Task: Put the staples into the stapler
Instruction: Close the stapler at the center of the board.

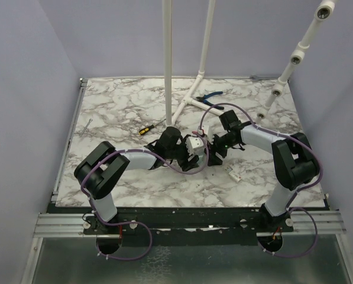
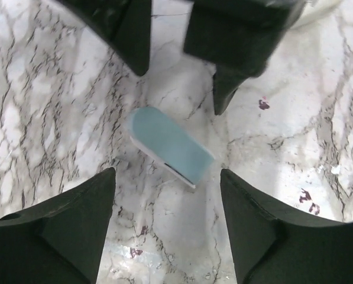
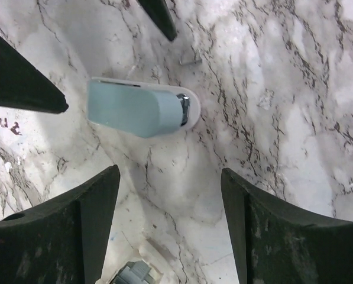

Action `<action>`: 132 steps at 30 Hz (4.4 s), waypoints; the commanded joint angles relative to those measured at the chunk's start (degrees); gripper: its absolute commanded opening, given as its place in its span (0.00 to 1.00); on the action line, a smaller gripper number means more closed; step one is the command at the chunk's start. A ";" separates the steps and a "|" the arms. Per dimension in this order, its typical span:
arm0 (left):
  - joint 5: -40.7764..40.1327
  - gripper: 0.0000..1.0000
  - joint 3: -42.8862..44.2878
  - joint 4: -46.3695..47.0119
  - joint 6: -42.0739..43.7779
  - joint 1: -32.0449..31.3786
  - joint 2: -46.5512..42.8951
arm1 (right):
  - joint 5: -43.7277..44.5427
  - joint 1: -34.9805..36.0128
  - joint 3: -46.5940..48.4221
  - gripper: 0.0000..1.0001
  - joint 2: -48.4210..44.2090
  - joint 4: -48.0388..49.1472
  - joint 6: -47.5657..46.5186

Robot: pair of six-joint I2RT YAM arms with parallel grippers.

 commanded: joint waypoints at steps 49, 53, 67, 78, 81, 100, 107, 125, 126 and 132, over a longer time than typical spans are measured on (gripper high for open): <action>-22.73 0.69 7.97 -12.62 -18.32 -4.32 9.48 | 4.40 -3.16 -2.42 0.70 -4.22 -4.01 6.08; -22.63 0.59 7.69 -12.71 -18.32 -4.23 8.64 | 4.28 -3.19 -2.79 0.70 -4.31 -3.82 6.08; -19.21 0.23 9.35 -18.73 -9.98 -4.32 9.82 | 0.90 -3.16 -2.92 0.70 -4.14 -3.09 7.74; -16.77 0.00 8.49 -19.48 2.12 -4.26 5.45 | 0.02 -3.92 -3.27 0.79 -5.63 -0.10 12.97; -13.24 0.00 7.45 -19.42 7.97 -4.17 2.24 | -3.52 -5.18 -2.73 0.84 -6.79 0.01 15.25; 5.15 0.00 19.61 -44.38 38.85 -2.76 -3.49 | -37.33 -9.43 14.48 0.95 5.26 -29.84 7.93; 5.67 0.00 23.41 -46.99 40.46 -2.85 -2.61 | -39.30 -7.04 16.24 0.95 8.21 -35.00 2.67; 2.28 0.00 27.93 -48.62 40.76 -4.32 -0.86 | -43.10 -1.93 21.80 0.72 18.10 -44.13 -5.76; 1.87 0.00 27.98 -48.58 40.73 -4.41 -0.75 | -43.11 -1.87 22.02 0.68 18.48 -44.70 -6.47; -1.43 0.00 27.23 -46.33 38.61 -4.43 -0.85 | -42.97 -1.93 21.43 0.24 18.50 -45.44 -8.31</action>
